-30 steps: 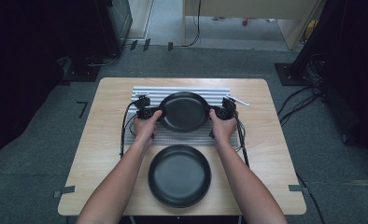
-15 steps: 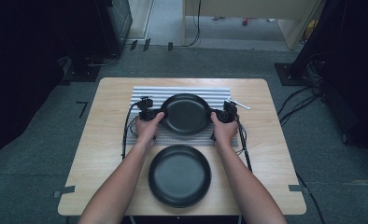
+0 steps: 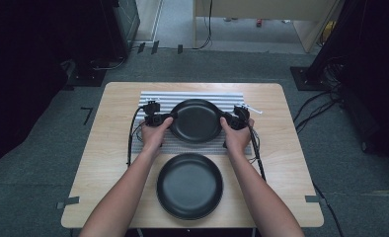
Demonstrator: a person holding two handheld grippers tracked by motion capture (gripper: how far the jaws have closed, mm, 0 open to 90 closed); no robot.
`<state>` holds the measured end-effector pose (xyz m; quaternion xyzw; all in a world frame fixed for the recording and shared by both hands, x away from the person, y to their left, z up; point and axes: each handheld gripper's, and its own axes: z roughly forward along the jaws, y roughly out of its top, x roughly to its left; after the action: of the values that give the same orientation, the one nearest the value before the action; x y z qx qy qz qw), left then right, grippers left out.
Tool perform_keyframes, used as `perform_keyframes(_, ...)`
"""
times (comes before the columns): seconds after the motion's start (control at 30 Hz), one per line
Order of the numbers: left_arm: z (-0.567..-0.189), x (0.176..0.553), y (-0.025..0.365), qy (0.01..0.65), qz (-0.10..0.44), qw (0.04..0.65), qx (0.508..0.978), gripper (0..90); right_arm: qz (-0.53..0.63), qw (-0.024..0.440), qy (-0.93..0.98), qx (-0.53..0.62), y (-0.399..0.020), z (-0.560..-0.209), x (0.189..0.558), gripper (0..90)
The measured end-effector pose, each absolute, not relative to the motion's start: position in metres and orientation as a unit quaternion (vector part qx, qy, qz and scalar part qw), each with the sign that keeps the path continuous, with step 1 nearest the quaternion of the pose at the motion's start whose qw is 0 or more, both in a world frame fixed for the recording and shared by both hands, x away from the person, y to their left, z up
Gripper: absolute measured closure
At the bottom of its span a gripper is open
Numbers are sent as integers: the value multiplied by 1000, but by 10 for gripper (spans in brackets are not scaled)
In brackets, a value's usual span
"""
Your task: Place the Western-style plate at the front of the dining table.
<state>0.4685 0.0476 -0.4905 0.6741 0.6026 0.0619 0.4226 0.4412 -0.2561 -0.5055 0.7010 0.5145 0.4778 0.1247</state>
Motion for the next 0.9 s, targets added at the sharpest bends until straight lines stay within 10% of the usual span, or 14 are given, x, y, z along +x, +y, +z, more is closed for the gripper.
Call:
perform_keyframes(0.4, -477, 446, 63, 576, 81, 418, 698, 183, 487, 178, 538, 665, -269, -483, 421, 492)
perform_keyframes(0.9, -464, 411, 76, 541, 105, 432, 714, 103, 496, 147, 598, 613, -283, -475, 385, 326)
